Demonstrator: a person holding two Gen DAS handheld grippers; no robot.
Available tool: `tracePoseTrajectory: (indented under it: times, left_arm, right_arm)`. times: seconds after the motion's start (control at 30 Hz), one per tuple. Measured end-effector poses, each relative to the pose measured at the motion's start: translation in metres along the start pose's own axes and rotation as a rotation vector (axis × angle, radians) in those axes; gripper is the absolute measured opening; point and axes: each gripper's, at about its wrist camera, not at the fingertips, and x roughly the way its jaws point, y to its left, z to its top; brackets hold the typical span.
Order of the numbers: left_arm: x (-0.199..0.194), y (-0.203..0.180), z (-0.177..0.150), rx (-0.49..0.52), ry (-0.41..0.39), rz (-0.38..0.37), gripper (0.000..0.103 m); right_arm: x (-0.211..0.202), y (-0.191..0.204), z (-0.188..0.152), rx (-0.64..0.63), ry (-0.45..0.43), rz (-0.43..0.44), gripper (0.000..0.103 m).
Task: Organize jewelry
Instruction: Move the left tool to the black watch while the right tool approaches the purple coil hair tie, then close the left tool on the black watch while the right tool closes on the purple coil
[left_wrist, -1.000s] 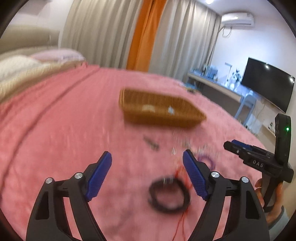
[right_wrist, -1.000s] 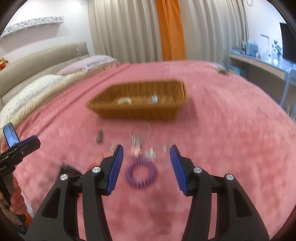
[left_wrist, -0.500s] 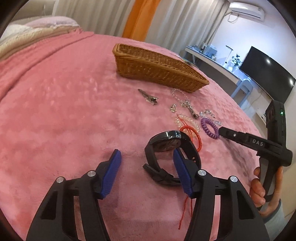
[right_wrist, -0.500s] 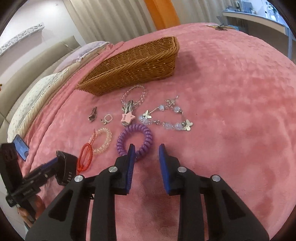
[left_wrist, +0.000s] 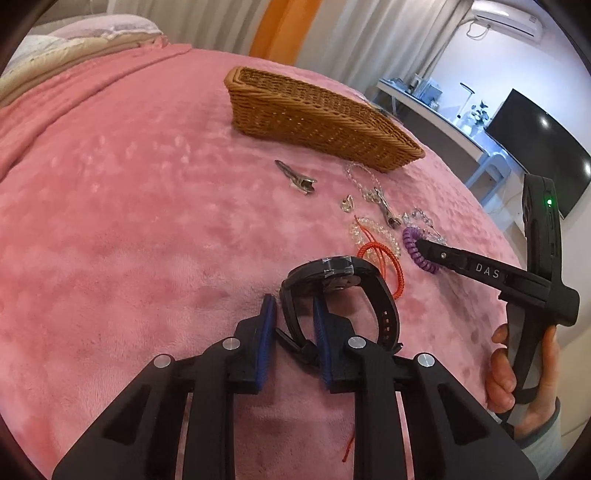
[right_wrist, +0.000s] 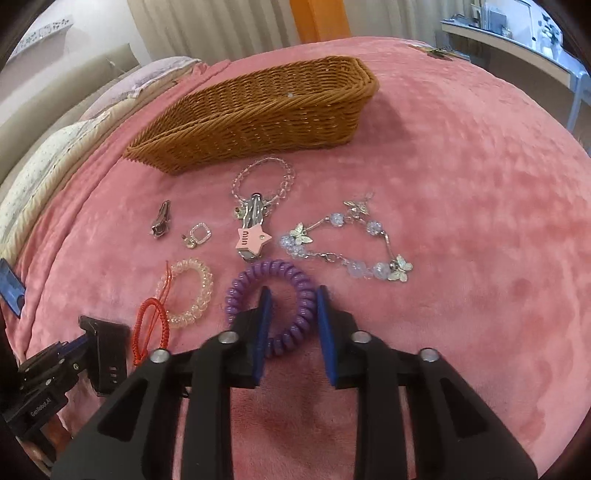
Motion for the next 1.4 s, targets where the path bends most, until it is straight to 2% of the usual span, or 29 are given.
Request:
tracePoseTrajectory:
  times: [0.13,0.27,0.4,0.53,0.73,0.87,1.07,1.23,1.4]
  left_arm:
    - [-0.002,-0.001,-0.003,-0.004,-0.035,0.006,0.016]
    - [-0.004,0.004,-0.006,-0.055,-0.066,-0.028,0.015]
    - [-0.014,0.003,-0.007,-0.059,-0.124,-0.032,0.011]
    - [-0.025,-0.003,-0.006,-0.039,-0.183,-0.06,0.011]
    - [-0.017,-0.012,-0.006,0.001,-0.149,0.018,0.009]
    - [-0.025,-0.014,-0.005,0.001,-0.172,0.017,0.006]
    - [-0.018,-0.019,-0.009,0.069,-0.156,0.113,0.006]
    - [-0.015,-0.01,-0.013,0.04,-0.105,0.097,0.01]
    - [-0.013,-0.002,-0.016,0.004,-0.104,0.075,0.01]
  right_arm:
    - [-0.001,-0.004,-0.001,0.01,-0.014,0.016,0.011]
    - [-0.002,0.002,-0.001,-0.012,-0.035,0.033,0.01]
    - [-0.008,-0.002,-0.002,-0.005,-0.072,0.096,0.01]
    - [-0.005,-0.013,0.0,0.039,-0.043,0.158,0.01]
    - [-0.004,-0.02,0.0,0.068,-0.038,0.194,0.01]
    - [-0.01,-0.018,-0.003,0.049,-0.066,0.202,0.01]
    - [-0.005,-0.011,-0.003,0.019,-0.052,0.168,0.01]
    - [-0.007,-0.007,-0.005,0.003,-0.063,0.134,0.01]
    - [-0.005,0.011,-0.008,-0.074,-0.075,0.012,0.01]
